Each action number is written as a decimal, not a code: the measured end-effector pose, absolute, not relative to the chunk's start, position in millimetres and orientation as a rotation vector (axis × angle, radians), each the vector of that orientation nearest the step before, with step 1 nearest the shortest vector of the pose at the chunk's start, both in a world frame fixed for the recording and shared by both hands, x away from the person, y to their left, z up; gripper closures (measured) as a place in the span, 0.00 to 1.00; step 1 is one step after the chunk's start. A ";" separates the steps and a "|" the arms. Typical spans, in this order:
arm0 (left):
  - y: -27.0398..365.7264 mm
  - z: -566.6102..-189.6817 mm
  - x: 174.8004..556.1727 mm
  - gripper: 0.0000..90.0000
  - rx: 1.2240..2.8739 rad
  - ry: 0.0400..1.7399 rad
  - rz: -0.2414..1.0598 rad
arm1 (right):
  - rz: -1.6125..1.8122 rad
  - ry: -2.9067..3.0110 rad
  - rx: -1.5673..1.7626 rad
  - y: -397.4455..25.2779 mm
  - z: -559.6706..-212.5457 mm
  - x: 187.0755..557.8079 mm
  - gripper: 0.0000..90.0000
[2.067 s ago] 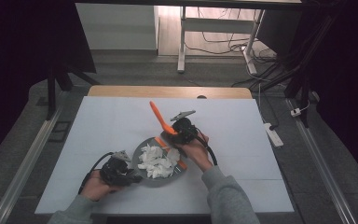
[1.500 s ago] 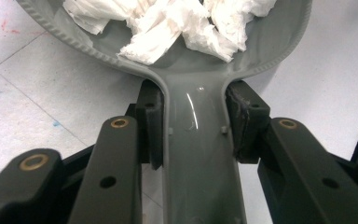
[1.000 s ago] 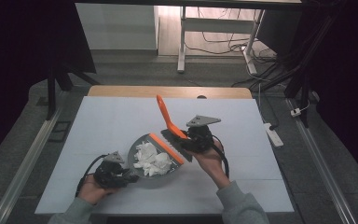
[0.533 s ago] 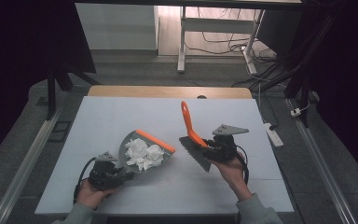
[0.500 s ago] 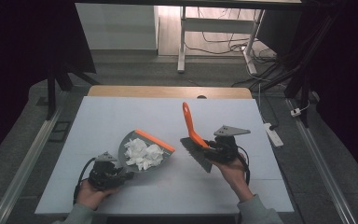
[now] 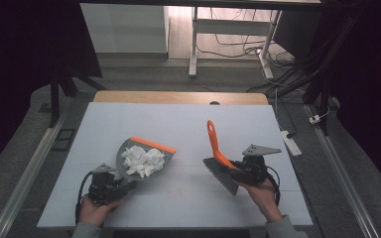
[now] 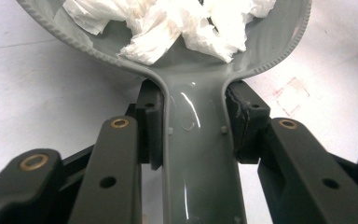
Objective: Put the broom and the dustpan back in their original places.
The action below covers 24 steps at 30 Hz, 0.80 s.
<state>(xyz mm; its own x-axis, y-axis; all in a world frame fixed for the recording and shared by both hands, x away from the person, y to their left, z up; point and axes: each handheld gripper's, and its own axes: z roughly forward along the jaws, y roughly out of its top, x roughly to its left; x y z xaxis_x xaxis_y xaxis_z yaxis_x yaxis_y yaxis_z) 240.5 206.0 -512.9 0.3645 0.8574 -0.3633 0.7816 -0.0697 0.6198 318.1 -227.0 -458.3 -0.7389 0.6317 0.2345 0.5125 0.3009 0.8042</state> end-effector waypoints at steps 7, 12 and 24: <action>208.2 -515.1 238.7 0.69 1.828 1.497 0.158 | 1.415 2.446 1.132 -232.4 -466.3 317.6 0.78; 211.8 -517.3 238.5 0.69 1.795 1.552 0.178 | 1.394 2.456 1.163 -235.6 -470.1 317.2 0.78; 214.2 -523.8 241.4 0.69 1.764 1.632 0.206 | 1.332 2.474 1.252 -240.0 -484.1 321.8 0.78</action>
<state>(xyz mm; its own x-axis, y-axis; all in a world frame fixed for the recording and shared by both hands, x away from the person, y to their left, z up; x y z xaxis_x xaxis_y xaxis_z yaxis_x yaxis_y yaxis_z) 241.4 214.2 -523.8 0.1885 0.9207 -0.3417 0.8068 0.0532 0.5884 321.8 -240.0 -484.1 -0.6670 0.6824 0.2991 0.6254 0.2947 0.7225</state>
